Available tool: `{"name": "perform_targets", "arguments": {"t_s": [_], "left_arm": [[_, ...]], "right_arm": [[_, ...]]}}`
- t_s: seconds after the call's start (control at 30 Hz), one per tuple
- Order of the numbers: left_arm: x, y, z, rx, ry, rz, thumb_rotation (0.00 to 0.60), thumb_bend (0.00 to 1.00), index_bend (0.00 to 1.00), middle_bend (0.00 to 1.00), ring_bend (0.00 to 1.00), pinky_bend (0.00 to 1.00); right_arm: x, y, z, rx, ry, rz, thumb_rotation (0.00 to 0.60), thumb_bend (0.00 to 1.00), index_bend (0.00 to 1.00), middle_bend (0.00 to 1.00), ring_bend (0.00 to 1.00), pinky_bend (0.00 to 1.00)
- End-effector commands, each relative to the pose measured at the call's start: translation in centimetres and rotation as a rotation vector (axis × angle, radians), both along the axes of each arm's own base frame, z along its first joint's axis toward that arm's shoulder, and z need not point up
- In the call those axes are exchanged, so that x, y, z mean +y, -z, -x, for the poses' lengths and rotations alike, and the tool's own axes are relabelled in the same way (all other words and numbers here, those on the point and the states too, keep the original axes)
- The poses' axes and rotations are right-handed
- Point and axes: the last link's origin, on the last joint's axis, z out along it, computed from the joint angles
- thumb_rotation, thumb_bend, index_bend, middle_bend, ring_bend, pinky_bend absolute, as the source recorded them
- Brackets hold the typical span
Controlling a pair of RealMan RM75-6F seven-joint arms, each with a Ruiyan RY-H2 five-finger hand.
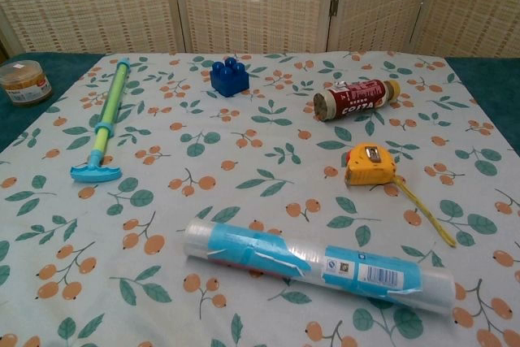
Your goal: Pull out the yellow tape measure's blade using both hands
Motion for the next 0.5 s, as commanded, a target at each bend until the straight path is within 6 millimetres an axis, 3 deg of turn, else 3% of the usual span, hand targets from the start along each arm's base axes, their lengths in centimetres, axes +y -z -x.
{"name": "perform_targets", "arguments": {"t_s": [0.03, 0.5], "left_arm": [[0.12, -0.01, 0.01, -0.001, 0.001, -0.003, 0.6, 0.36, 0.23, 0.11, 0.08, 0.0], [0.15, 0.36, 0.21, -0.022, 0.0, 0.005, 0.6, 0.36, 0.23, 0.11, 0.08, 0.0]], "right_arm": [[-0.09, 0.09, -0.14, 0.002, 0.0, -0.002, 0.6, 0.36, 0.08, 0.18, 0.18, 0.01], [-0.8, 0.63, -0.84, 0.003, 0.014, -0.037, 0.6, 0.36, 0.08, 0.18, 0.18, 0.01]]}}
